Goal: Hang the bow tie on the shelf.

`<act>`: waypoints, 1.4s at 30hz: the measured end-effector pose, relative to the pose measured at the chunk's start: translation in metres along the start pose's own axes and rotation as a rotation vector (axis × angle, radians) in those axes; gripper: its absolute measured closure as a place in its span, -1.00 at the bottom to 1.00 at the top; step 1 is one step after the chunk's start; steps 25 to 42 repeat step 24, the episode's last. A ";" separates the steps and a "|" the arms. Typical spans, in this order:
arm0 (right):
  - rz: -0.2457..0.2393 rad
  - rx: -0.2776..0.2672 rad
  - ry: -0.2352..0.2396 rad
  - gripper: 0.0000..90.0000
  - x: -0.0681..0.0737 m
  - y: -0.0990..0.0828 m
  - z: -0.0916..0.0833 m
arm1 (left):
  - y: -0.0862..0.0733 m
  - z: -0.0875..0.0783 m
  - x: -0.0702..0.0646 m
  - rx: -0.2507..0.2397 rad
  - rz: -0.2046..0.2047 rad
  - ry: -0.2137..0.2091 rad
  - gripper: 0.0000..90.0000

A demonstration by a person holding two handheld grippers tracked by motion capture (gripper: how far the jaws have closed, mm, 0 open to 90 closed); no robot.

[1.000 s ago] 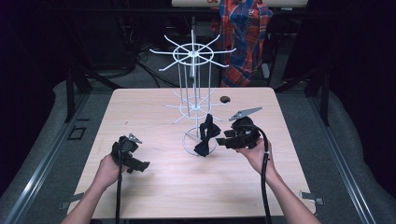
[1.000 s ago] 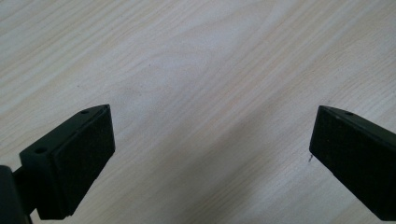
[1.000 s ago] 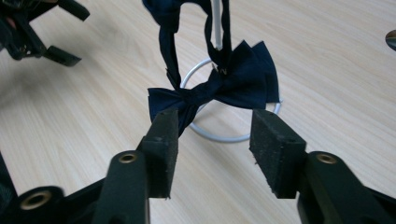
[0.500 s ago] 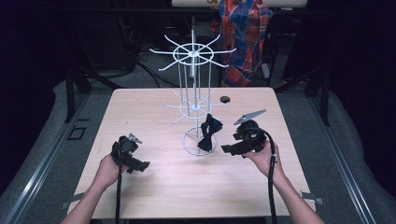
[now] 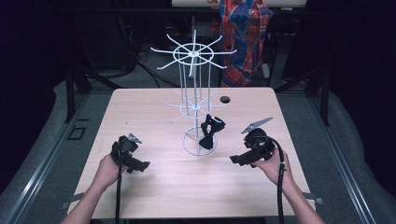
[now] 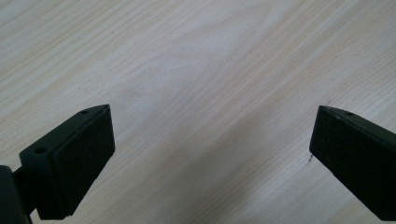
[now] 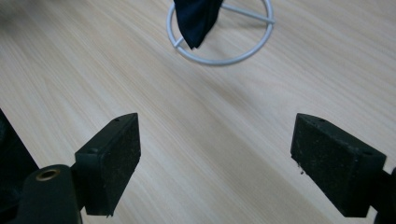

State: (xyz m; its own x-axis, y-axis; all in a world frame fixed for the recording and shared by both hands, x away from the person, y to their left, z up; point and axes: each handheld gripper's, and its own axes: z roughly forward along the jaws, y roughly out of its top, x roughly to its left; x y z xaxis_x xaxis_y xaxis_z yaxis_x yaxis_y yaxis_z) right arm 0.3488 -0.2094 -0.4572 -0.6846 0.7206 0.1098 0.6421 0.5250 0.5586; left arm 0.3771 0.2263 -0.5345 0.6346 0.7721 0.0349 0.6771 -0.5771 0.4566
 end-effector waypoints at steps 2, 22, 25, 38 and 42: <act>0.007 0.016 -0.003 -0.67 -0.001 -0.004 0.001 | 0.000 0.000 0.000 0.000 0.001 0.000 -1.00; 0.007 0.210 -0.035 -0.71 -0.017 -0.023 0.038 | 0.001 0.002 -0.001 0.003 0.004 -0.006 -1.00; 0.005 0.220 -0.040 -0.72 -0.019 -0.025 0.042 | 0.001 0.002 -0.001 0.002 0.003 -0.005 -1.00; 0.005 0.220 -0.040 -0.72 -0.019 -0.025 0.042 | 0.001 0.002 -0.001 0.002 0.003 -0.005 -1.00; 0.005 0.220 -0.040 -0.72 -0.019 -0.025 0.042 | 0.001 0.002 -0.001 0.002 0.003 -0.005 -1.00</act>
